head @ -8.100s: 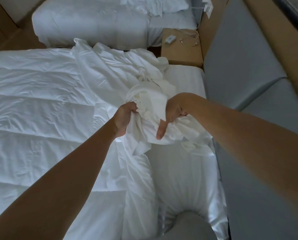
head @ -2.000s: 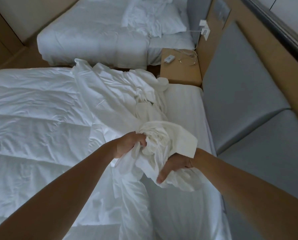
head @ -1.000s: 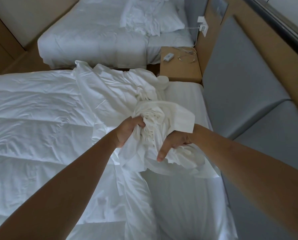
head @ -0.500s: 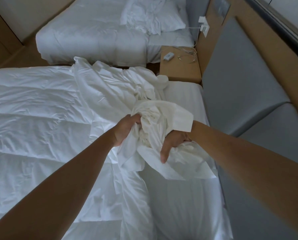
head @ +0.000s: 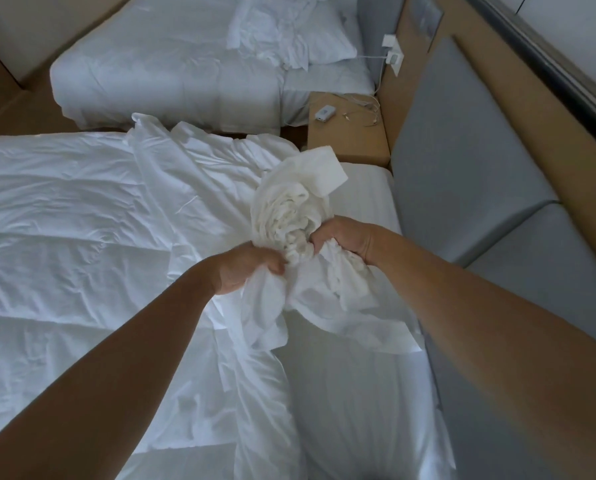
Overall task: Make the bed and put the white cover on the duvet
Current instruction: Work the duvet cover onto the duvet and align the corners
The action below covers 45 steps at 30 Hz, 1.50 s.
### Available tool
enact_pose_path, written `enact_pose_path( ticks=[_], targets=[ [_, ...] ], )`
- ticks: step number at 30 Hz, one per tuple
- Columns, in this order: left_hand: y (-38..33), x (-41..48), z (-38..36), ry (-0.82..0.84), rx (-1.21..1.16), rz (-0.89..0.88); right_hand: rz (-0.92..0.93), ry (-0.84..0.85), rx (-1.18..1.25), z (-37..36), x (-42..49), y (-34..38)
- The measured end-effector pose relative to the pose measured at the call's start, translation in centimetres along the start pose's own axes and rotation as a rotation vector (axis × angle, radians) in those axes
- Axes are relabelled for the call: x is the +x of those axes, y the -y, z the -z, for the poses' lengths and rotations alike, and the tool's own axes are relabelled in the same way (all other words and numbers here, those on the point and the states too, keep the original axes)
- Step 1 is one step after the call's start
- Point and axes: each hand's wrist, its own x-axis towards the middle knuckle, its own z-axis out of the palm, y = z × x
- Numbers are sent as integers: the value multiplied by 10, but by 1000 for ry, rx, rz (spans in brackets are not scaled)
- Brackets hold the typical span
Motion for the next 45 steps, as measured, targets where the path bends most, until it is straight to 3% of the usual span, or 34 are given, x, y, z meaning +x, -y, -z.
enact_pose_path(
  ticks=[5,13,15,22,25,30,35,37,42,45],
  targets=[
    [-3,4,22,-246,-169,-125,-68,109,-258,-29,-9,5],
    [8,1,15,-224,-226,-180,-184,243,-479,-37,-16,4],
    [12,-1,14,-207,-230,-154,-182,233,-474,-24,-17,11],
    [-1,-13,-10,109,-40,161,-65,87,-188,1,-13,22],
    [4,-12,-18,141,-55,104,-25,50,-129,2,-7,19],
    [5,-10,-11,2,-193,-29,-98,68,-110,8,-8,17],
    [-8,2,-1,-145,-221,-162,-251,302,-400,-19,-11,8],
    [-6,6,-2,-177,-226,-165,-239,301,-423,-24,-12,5],
    [-5,5,0,-56,-361,-209,-174,359,-246,-18,-13,-1],
    [-4,7,-7,-47,-438,-232,-248,447,-312,-19,-14,1]
  ],
)
